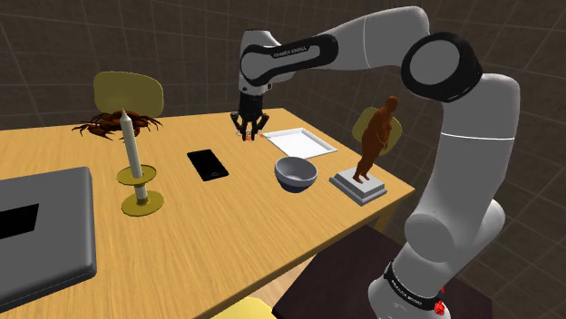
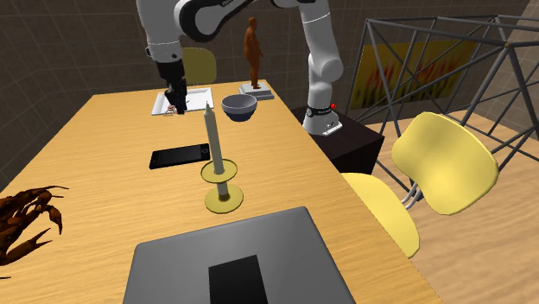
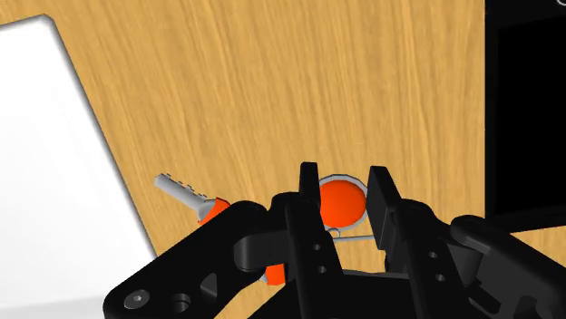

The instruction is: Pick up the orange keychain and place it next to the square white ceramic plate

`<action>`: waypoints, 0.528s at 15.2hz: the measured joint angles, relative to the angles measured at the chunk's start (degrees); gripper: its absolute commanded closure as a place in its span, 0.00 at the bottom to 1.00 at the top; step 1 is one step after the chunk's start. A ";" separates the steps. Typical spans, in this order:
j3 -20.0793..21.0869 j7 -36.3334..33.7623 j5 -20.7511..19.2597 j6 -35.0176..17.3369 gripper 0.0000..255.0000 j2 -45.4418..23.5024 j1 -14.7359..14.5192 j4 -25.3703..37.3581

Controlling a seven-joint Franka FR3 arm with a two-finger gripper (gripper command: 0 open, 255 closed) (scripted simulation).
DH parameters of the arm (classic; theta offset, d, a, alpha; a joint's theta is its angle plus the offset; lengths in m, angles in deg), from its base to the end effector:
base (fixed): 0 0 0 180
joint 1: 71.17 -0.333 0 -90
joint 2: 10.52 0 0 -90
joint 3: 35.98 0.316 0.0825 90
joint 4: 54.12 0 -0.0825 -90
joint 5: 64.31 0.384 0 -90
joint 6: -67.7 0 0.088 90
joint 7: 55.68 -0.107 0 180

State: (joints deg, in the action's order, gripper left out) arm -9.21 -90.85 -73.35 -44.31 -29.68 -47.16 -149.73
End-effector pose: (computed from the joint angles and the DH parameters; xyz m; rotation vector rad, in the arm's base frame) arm 0.6455 -0.0081 0.4272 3.0323 -0.8182 -0.0162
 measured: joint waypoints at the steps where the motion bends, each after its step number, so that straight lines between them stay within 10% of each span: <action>1: -0.46 0.86 -0.42 0.54 1.00 -1.27 0.32 1.76; 8: -3.43 6.63 -3.29 6.18 1.00 -12.28 1.36 18.14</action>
State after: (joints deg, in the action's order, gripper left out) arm -12.64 -84.22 -76.64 -38.13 -41.95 -45.80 -131.59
